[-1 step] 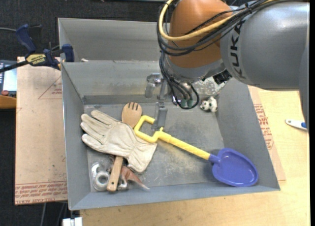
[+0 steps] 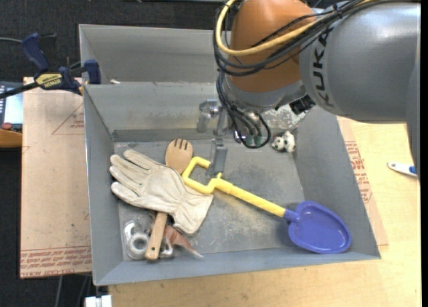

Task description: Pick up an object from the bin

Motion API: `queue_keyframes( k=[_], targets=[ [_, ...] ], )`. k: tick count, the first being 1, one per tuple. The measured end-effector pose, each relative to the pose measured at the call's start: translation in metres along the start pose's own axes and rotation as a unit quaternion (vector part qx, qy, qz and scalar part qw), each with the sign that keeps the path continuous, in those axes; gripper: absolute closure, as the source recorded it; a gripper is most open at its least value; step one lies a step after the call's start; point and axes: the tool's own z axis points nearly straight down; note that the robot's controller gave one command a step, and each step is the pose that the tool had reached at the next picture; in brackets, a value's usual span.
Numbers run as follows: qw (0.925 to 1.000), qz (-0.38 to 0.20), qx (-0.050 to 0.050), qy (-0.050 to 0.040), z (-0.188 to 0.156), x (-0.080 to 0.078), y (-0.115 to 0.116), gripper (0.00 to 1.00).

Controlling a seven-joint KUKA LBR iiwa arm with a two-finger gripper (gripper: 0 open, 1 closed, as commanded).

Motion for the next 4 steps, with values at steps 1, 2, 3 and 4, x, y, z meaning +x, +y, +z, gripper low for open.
queue_keyframes(
  k=[1, 2, 3, 4],
  targets=[
    [0.9983, -0.059, 0.0, 0.0011, 0.035, 0.039, -0.022, 0.0],
    [0.9999, 0.012, -0.001, -0.0024, 0.042, 0.057, 0.008, 0.0],
    [0.9973, -0.073, 0.001, 0.0011, 0.073, 0.09, -0.038, 0.0],
    [0.9999, 0.011, -0.002, -0.0065, 0.061, -0.021, 0.022, 0.0]
  ],
)
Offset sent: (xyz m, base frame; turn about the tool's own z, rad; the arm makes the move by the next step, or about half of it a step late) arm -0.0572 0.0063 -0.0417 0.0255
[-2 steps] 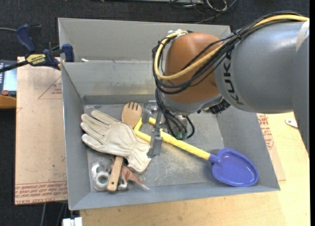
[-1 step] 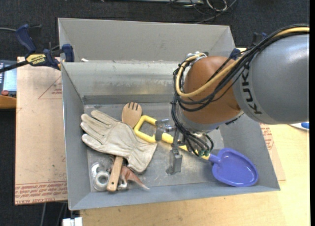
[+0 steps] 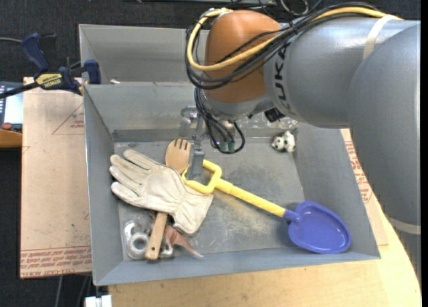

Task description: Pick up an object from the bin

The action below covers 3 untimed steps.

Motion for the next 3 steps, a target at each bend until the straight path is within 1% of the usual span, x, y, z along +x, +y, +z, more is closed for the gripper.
queue_keyframes(
  k=[1, 2, 3],
  targets=[
    [0.9962, -0.085, 0.003, 0.0158, 0.078, 0.101, -0.048, 0.0],
    [0.9933, -0.115, -0.001, -0.0105, 0.026, 0.004, -0.076, 0.0],
    [0.997, -0.075, 0.001, 0.0193, 0.083, 0.086, -0.07, 0.0]
  ],
)
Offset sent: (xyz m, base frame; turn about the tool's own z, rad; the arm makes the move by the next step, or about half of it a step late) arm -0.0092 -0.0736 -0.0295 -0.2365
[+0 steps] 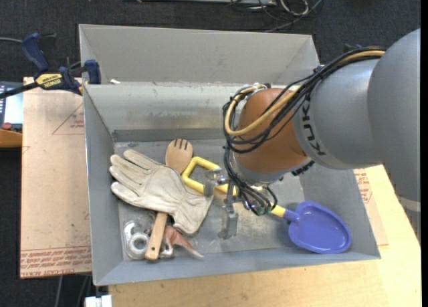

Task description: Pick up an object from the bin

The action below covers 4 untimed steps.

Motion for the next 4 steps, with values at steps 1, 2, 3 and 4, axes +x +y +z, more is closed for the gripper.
queue_keyframes(
  k=[1, 2, 3, 4],
  targets=[
    [0.999, -0.031, 0.002, -0.0315, -0.013, -0.037, -0.041, 0.0],
    [0.9944, -0.105, 0.0, -0.0144, 0.025, 0.034, 0.036, 0.0],
    [0.9988, -0.038, 0.003, -0.0325, 0.024, 0.0, -0.043, 0.0],
    [0.9971, -0.074, -0.002, -0.0182, 0.024, -0.031, 0.061, 1.0]
  ],
)
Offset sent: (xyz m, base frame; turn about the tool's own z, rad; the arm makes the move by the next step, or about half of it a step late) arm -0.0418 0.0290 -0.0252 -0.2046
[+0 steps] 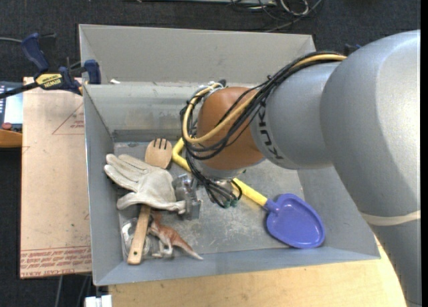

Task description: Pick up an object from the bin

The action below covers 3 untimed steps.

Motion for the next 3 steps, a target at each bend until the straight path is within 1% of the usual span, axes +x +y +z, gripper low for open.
queue_keyframes(
  k=[2, 3],
  targets=[
    [1.0, 0.001, 0.0, -0.0012, -0.004, -0.001, 0.0, 1.0],
    [1.0, -0.003, 0.0, -0.0038, -0.064, 0.003, 0.0, 1.0]
  ],
)
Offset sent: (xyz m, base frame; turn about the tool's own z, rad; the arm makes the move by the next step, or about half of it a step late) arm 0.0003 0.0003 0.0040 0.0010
